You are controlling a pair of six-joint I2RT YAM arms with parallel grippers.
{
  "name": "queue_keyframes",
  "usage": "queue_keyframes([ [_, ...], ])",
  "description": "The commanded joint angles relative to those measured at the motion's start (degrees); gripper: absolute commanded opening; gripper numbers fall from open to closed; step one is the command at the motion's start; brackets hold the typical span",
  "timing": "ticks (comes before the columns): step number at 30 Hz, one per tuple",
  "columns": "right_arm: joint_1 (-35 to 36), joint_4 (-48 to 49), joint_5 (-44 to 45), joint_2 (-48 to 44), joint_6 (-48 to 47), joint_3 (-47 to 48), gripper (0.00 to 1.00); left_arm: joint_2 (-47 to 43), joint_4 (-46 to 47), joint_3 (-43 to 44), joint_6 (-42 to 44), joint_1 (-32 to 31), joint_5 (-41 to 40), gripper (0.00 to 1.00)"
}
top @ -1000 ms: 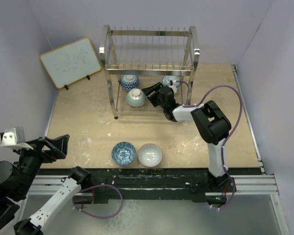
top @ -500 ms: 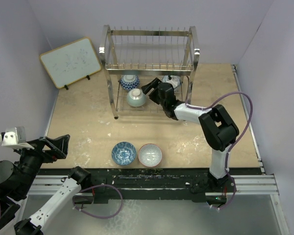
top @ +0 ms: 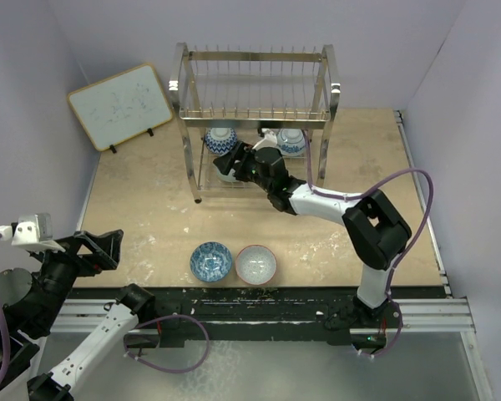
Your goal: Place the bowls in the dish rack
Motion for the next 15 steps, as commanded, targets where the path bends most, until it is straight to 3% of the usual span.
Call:
queue_keyframes([
  [1,-0.43,4.23,-4.27,1.24,-2.04,0.52,0.75,0.22,1.46,-0.05,-0.32,0.12,0.46,0.99],
  [9,-0.47,9.17,-10.58,6.12,-2.69,3.97,0.75,0.23,0.88,0.36,-0.22,0.11,-0.39,0.99],
  [15,-0.51,9.95,-8.13,8.65,-2.02,5.01,0.75,-0.21,0.19,0.37,-0.32,0.15,-1.18,0.99],
])
